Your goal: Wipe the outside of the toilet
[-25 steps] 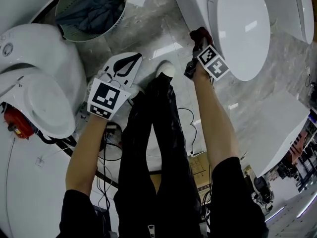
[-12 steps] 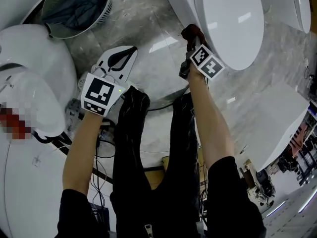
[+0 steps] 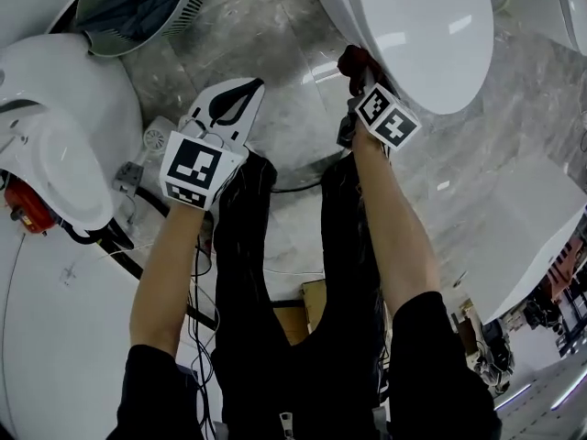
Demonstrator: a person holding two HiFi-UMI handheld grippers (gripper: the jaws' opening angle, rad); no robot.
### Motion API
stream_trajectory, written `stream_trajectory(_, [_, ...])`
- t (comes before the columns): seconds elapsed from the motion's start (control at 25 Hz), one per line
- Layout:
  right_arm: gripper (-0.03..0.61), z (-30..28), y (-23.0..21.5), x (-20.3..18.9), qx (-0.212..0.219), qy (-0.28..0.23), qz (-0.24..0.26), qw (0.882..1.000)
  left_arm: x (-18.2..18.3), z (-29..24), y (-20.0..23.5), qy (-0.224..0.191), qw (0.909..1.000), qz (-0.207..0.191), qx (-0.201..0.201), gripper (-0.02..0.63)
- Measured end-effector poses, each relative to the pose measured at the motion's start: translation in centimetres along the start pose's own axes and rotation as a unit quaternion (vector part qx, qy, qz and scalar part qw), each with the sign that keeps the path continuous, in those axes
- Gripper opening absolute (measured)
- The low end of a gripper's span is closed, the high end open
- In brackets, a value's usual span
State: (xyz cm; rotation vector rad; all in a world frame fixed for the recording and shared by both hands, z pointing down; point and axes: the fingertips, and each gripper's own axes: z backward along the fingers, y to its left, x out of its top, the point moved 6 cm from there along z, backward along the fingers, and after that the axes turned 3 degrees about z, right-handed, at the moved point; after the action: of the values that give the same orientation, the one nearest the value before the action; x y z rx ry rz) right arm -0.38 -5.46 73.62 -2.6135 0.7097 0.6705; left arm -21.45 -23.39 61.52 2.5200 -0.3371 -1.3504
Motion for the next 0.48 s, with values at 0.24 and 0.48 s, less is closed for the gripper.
stream_trajectory(0.24, [0.064, 2.1, -4.4, -1.4, 0.001, 0.01, 0.011, 1.0, 0.0, -2.5, -4.4, 0.007, 0.9998, -0.007, -0.017, 0.005])
stream_trajectory(0.48, [0.063, 3.9, -9.2, -2.4, -0.008, 0.013, 0.01, 1.0, 0.3, -4.4, -7.9, 0.014, 0.9991, -0.021, -0.034, 0.005])
